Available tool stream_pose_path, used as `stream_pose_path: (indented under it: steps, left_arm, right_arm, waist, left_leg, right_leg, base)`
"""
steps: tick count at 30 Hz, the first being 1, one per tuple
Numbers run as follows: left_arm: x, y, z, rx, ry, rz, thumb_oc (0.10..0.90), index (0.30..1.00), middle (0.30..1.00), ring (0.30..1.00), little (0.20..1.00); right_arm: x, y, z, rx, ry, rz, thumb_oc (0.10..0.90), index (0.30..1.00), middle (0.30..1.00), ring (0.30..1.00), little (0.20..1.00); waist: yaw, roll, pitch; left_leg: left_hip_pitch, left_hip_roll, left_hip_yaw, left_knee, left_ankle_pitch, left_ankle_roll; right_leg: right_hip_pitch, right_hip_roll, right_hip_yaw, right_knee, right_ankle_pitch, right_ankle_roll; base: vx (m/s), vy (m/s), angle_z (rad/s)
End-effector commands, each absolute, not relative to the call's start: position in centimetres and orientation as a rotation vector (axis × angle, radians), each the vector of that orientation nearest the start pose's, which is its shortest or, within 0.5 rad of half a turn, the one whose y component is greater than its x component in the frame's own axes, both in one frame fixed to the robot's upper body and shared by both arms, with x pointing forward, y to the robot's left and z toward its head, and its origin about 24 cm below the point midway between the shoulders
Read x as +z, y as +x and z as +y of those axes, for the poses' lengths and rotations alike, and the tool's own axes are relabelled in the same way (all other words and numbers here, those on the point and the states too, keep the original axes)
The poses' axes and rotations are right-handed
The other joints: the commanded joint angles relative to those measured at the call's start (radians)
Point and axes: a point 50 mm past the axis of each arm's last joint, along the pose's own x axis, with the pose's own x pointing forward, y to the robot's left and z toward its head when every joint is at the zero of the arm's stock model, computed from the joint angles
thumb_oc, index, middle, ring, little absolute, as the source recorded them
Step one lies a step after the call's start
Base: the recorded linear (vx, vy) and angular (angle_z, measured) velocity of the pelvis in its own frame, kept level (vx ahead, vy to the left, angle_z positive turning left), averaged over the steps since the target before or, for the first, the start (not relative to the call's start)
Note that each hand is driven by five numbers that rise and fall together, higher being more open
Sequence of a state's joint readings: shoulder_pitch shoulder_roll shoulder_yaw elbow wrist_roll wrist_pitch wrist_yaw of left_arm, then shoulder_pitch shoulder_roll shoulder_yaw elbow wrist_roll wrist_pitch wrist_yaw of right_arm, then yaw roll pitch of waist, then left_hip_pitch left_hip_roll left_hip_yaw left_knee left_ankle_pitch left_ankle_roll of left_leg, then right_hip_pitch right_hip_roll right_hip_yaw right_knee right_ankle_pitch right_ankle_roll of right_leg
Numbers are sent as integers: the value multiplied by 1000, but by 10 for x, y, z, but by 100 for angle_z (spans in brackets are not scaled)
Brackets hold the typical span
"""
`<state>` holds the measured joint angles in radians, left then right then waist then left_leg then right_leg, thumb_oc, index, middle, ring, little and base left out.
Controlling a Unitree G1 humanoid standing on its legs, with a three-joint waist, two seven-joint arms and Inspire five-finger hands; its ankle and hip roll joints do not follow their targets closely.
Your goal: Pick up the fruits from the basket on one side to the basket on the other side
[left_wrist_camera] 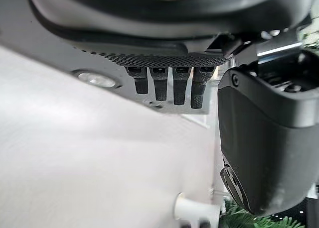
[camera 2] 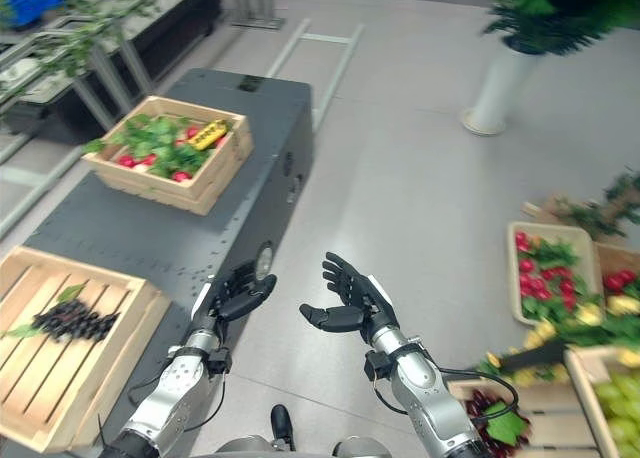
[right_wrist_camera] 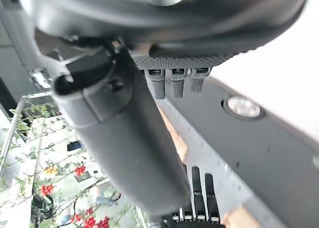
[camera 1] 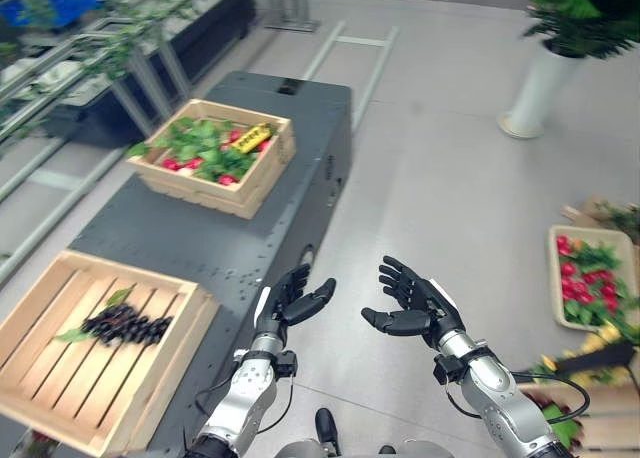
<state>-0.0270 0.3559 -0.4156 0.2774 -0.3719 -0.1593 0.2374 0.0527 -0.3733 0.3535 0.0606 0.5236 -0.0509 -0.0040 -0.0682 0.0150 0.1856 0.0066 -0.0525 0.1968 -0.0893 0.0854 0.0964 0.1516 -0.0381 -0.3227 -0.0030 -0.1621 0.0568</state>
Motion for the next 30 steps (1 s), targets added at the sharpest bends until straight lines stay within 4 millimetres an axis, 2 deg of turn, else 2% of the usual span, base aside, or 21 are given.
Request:
stream_pose_path:
  steps: [1, 3, 5, 7, 8, 10, 11, 12, 13, 14, 15, 16, 17, 18, 20, 23, 26, 28, 30]
  left_arm:
    - [-4, 242, 160, -91, 76, 146, 800, 900, 900, 900, 900]
    - [-5, 239, 160, -94, 76, 152, 800, 900, 900, 900, 900]
    - [-6, 235, 162, -94, 74, 157, 800, 900, 900, 900, 900]
    - [-7, 233, 163, -95, 58, 161, 800, 900, 900, 900, 900]
    - [-7, 233, 163, -95, 51, 160, 800, 900, 900, 900, 900]
    - [-6, 229, 162, -126, 31, 155, 800, 900, 900, 900, 900]
    - [-6, 227, 161, -148, 32, 159, 800, 900, 900, 900, 900]
    - [-4, 227, 159, -172, 27, 161, 800, 900, 900, 900, 900]
    - [-3, 228, 158, -179, 22, 157, 800, 900, 900, 900, 900]
    - [1, 231, 155, -186, 15, 152, 800, 900, 900, 900, 900]
    - [1, 231, 155, -185, 14, 150, 800, 900, 900, 900, 900]
    - [5, 236, 149, -202, 11, 130, 800, 900, 900, 900, 900]
    - [6, 237, 148, -207, 12, 123, 800, 900, 900, 900, 900]
    - [9, 240, 139, -245, 12, 105, 800, 900, 900, 900, 900]
    - [8, 240, 135, -267, 18, 92, 800, 900, 900, 900, 900]
    - [5, 240, 134, -256, 3, 116, 800, 900, 900, 900, 900]
    - [7, 239, 134, -298, 25, 93, 800, 900, 900, 900, 900]
    - [6, 238, 132, -297, 39, 93, 800, 900, 900, 900, 900]
    - [6, 235, 136, -269, 25, 87, 800, 900, 900, 900, 900]
  right_arm:
    - [37, 244, -139, 168, 279, 26, 800, 900, 900, 900, 900]
    - [37, 244, -138, 144, 312, 32, 800, 900, 900, 900, 900]
    - [36, 243, -133, 121, 367, 31, 800, 900, 900, 900, 900]
    - [33, 240, -131, 83, 400, 41, 800, 900, 900, 900, 900]
    - [33, 240, -131, 80, 416, 46, 800, 900, 900, 900, 900]
    - [29, 234, -132, 64, 518, 69, 800, 900, 900, 900, 900]
    - [27, 232, -134, 39, 539, 72, 800, 900, 900, 900, 900]
    - [26, 232, -136, 5, 556, 74, 800, 900, 900, 900, 900]
    - [26, 232, -137, -10, 563, 73, 800, 900, 900, 900, 900]
    - [26, 231, -136, -27, 573, 73, 800, 900, 900, 900, 900]
    - [27, 231, -136, -27, 572, 72, 800, 900, 900, 900, 900]
    - [28, 235, -133, -18, 581, 54, 800, 900, 900, 900, 900]
    - [29, 235, -133, -6, 586, 51, 800, 900, 900, 900, 900]
    - [32, 238, -129, 34, 621, 41, 800, 900, 900, 900, 900]
    - [30, 242, -127, 46, 613, 46, 800, 900, 900, 900, 900]
    - [31, 248, -126, 21, 592, 71, 800, 900, 900, 900, 900]
    - [31, 245, -134, 7, 563, 51, 800, 900, 900, 900, 900]
    - [28, 246, -138, -25, 554, 59, 800, 900, 900, 900, 900]
    - [25, 244, -141, -43, 545, 71, 800, 900, 900, 900, 900]
  waist:
    - [34, -5, -61]
    - [39, -1, -58]
    - [43, 7, -41]
    - [46, 16, -18]
    - [46, 17, -13]
    - [44, 23, 14]
    - [39, 21, 18]
    - [30, 17, 21]
    - [24, 18, 20]
    - [17, 22, 20]
    - [17, 23, 18]
    - [4, 27, 18]
    - [1, 28, 16]
    - [-11, 25, 10]
    - [0, 14, -5]
    - [13, 7, -25]
    - [21, -10, -52]
    - [23, -12, -57]
    - [34, -12, -63]
  left_leg:
    - [105, 33, 27, 2, -129, -53]
    - [106, 25, 20, 2, -133, -42]
    - [109, 10, 8, 2, -133, -23]
    - [111, -9, -7, 2, -127, -2]
    - [111, -15, -10, 2, -127, 3]
    - [128, -35, -49, 2, -129, 13]
    - [133, -36, -69, 2, -129, 11]
    - [137, -37, -105, 2, -127, 7]
    - [129, -35, -119, 2, -115, 9]
    - [139, -27, -148, 2, -117, 8]
    - [138, -25, -149, 2, -117, 8]
    - [146, -16, -186, 2, -132, 4]
    - [144, -16, -197, 2, -134, 4]
    - [150, -25, -249, 2, -151, 10]
    - [152, -25, -268, 2, -165, 10]
    - [158, -6, -262, 5, -156, -5]
    - [158, 19, -250, 20, -163, -19]
    - [158, 24, -256, 24, -165, -23]
    - [160, 31, -261, 27, -163, -30]
  right_leg:
    - [-62, -11, -4, 39, 115, -14]
    - [-75, -24, -10, 84, 117, -4]
    - [-119, -53, -13, 215, 123, 13]
    - [-181, -108, -7, 425, 155, 23]
    - [-198, -124, -4, 476, 160, 25]
    - [-272, -160, 24, 672, 193, 30]
    - [-280, -141, 47, 655, 194, 28]
    - [-285, -102, 81, 591, 199, 29]
    - [-298, -83, 92, 545, 226, 19]
    - [-298, -83, 130, 412, 252, 11]
    - [-298, -84, 133, 394, 257, 10]
    - [-295, -70, 237, 166, 303, 12]
    - [-299, -63, 262, 138, 306, 12]
    - [-300, -37, 363, 19, 334, 20]
    - [-258, -37, 356, -27, 319, 32]
    - [-209, -21, 349, -19, 286, 35]
    - [-160, -11, 346, -60, 271, 16]
    - [-146, -5, 353, -67, 265, 9]
    - [-127, -7, 324, -64, 246, 0]
  base:
    - [90, 165, 12]
    - [83, 181, 10]
    - [100, 257, 22]
    - [76, 260, 30]
    - [81, 236, 26]
    - [121, 156, 24]
    - [146, -36, 45]
    - [78, -114, 56]
    - [140, -162, 65]
    - [97, -106, 56]
    - [218, -211, 94]
    - [137, -175, 88]
    - [214, -299, 92]
    - [123, -180, 57]
    - [197, -279, 102]
    - [196, -259, 75]
    - [187, -199, 60]
    - [198, -163, 37]
    - [191, -123, 20]
